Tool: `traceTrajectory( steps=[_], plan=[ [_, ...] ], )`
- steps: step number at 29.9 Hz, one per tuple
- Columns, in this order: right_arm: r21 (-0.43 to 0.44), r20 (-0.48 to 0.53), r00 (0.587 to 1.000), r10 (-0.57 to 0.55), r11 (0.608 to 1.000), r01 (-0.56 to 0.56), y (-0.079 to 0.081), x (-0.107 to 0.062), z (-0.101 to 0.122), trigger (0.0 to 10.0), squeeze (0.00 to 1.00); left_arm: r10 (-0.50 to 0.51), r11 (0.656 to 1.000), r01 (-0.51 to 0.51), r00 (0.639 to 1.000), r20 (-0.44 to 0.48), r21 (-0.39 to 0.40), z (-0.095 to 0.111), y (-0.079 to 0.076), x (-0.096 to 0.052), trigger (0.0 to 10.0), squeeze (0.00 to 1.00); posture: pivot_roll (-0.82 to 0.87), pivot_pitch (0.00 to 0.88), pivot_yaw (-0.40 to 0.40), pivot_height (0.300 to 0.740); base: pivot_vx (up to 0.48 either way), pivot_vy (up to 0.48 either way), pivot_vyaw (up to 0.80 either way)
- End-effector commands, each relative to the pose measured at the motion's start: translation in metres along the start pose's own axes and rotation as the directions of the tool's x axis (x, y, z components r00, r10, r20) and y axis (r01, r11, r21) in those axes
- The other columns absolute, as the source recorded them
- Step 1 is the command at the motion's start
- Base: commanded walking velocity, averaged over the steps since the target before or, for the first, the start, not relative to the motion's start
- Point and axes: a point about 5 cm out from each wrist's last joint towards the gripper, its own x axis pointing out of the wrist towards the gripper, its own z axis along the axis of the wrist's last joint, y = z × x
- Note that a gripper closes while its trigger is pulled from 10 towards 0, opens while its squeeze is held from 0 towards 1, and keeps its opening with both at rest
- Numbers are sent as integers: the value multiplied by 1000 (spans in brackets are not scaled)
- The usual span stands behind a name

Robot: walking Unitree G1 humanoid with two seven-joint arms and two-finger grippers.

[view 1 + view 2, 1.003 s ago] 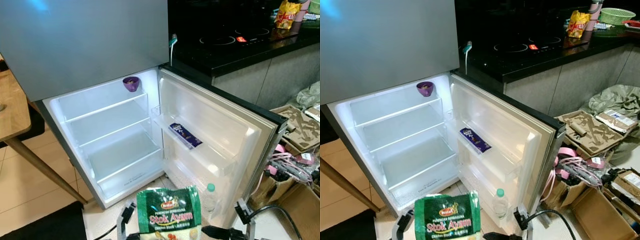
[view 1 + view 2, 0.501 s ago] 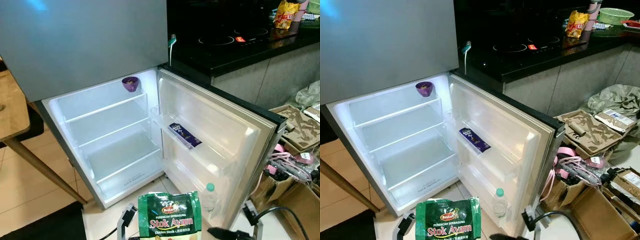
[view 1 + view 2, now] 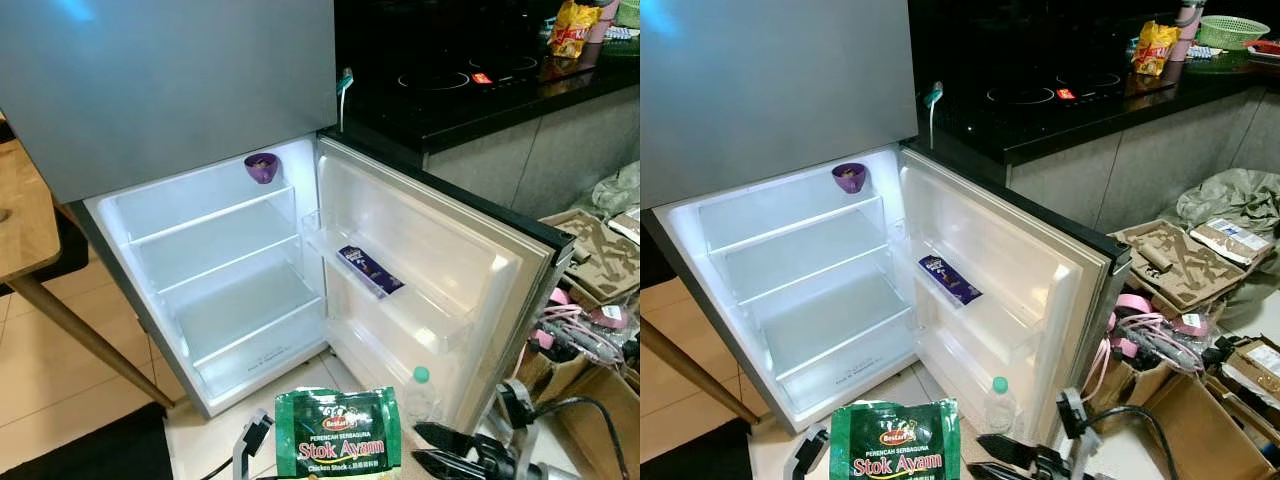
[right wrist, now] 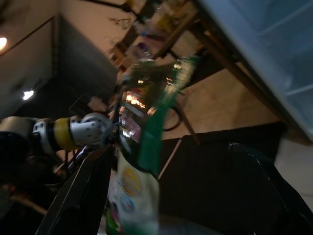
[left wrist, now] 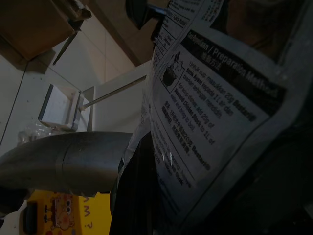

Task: Restocking fridge

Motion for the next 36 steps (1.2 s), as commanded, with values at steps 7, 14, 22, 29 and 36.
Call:
traceTrajectory(
  steps=[7, 14, 22, 29, 36],
  plan=[
    [-39, -102, 995, -15, 999, 11, -2, 21, -12, 10000, 0, -4, 1000, 4, 1000, -25, -7, -3, -1, -1, 10000, 0, -101, 24, 38, 740, 0, 0, 0],
    [-19, -119, 990, -79, 997, 78, -5, 25, -20, 10000, 0, -13, 1000, 13, 1000, -26, -7, -3, -2, 1, 10000, 0, -96, 21, 36, 740, 0, 0, 0],
    [24, -54, 998, -14, 1000, 16, 1, 36, -17, 10000, 0, 6, 1000, -5, 999, -34, 10, -6, 1, 6, 10000, 0, -97, 24, 34, 740, 0, 0, 0],
    [24, -59, 998, 34, 999, -33, 4, 57, -17, 10000, 0, 33, 999, -33, 999, 1, 35, -1, 2, 4, 10000, 0, -89, 34, 32, 740, 0, 0, 0],
    [27, -92, 994, 52, 998, -50, 6, 61, -20, 10000, 0, 36, 998, -37, 999, 19, 52, 5, 2, 5, 10000, 0, -88, 37, 30, 740, 0, 0, 0]
  ],
)
